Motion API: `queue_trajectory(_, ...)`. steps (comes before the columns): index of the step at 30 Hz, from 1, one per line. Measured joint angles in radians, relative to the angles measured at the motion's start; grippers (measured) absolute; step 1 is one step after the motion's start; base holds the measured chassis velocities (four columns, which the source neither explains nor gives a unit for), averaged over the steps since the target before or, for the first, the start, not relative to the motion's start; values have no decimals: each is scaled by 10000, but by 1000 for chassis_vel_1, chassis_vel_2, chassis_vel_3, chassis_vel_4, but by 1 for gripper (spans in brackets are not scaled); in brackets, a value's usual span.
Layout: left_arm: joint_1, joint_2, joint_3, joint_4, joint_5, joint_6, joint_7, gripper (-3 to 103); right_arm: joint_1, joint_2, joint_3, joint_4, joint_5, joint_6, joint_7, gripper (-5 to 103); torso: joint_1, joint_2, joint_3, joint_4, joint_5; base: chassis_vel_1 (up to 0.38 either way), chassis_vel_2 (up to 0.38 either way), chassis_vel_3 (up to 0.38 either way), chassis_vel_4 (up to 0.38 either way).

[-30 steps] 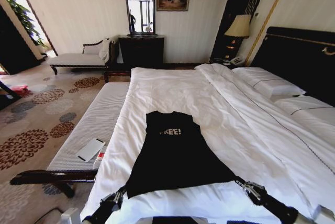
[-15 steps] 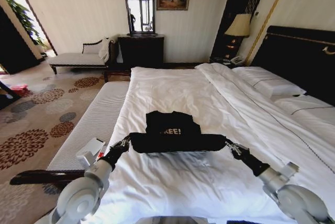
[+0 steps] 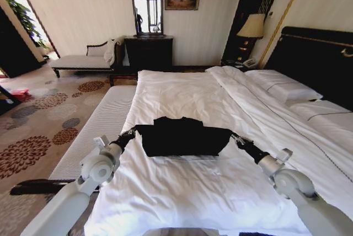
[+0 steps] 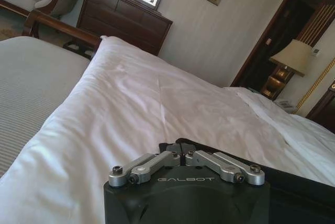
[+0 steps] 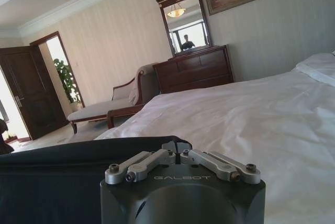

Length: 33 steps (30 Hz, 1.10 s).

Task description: Fold the clothes on the bed.

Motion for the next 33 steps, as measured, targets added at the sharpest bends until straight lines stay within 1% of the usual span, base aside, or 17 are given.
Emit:
queue_trajectory(2,-443,-253,267,438,52,5,66,0,414,-212,-272,-363,114,-1,18,0,-1,2,-1,-1,3,0,0,0,0)
queue_trajectory(3,-443,-253,267,438,52,5,66,0,414,-212,-272,-363,114,-1,18,0,-1,2,-1,-1,3,0,0,0,0)
queue_trajectory(5,-851,-384,540,748,61,5,80,0,706,-351,-467,-562,188,-6,35,0,-1,2,0,-2,2,0,0,0,0)
queue_trajectory(8,-2044,-649,1350,1502,39,4,94,0,1496,-563,-1078,-1058,429,-13,172,0,0,1,0,-6,2,0,0,0,0)
queue_trajectory(9,-2044,-649,1350,1502,39,4,94,0,1496,-563,-1078,-1058,429,-13,172,0,0,1,0,-6,2,0,0,0,0)
queue_trajectory(10,-2335,-713,1555,1689,33,4,99,0,1711,-586,-1241,-1189,474,-13,192,0,0,1,1,-4,3,0,0,0,0)
queue_trajectory(12,-3151,-949,2132,2391,31,3,121,0,2442,-607,-1816,-1673,631,-13,265,0,0,2,0,-6,3,0,0,0,0)
queue_trajectory(13,-3151,-949,2132,2391,31,3,121,0,2442,-607,-1816,-1673,631,-13,265,0,0,2,0,-6,3,0,0,0,0)
queue_trajectory(16,-3721,-1230,2495,3261,76,0,217,0,3416,-556,-2573,-2460,666,2,282,0,0,1,1,-4,2,0,0,0,0)
queue_trajectory(19,-3904,-1345,2570,3645,134,-5,282,0,3874,-516,-2963,-2840,666,18,268,0,1,1,1,-2,5,0,0,0,0)
queue_trajectory(22,-4293,-1620,2682,4375,270,-19,409,0,4785,-384,-3833,-3684,660,100,241,0,0,1,0,-1,2,0,0,0,0)
queue_trajectory(23,-4293,-1620,2682,4375,270,-19,409,0,4785,-384,-3833,-3684,660,100,241,0,0,1,0,-1,2,0,0,0,0)
queue_trajectory(26,-4706,-1927,2848,5028,417,-34,538,0,5361,-186,-4373,-4226,649,145,240,0,-1,2,0,-3,2,0,0,0,0)
queue_trajectory(27,-4706,-1927,2848,5028,417,-34,538,0,5361,-186,-4373,-4226,649,145,240,0,-1,2,0,-3,2,0,0,0,0)
queue_trajectory(29,-4941,-2113,2943,5416,519,-41,661,0,5664,-58,-4668,-4517,633,160,241,0,0,2,0,-5,5,0,0,0,0)
queue_trajectory(32,-5354,-2502,3122,6308,692,-68,824,0,6308,130,-5157,-5098,626,195,243,0,-1,1,0,-5,2,0,0,0,0)
queue_trajectory(33,-5354,-2502,3122,6308,692,-68,824,0,6308,130,-5157,-5098,626,195,243,0,-1,1,0,-5,2,0,0,0,0)
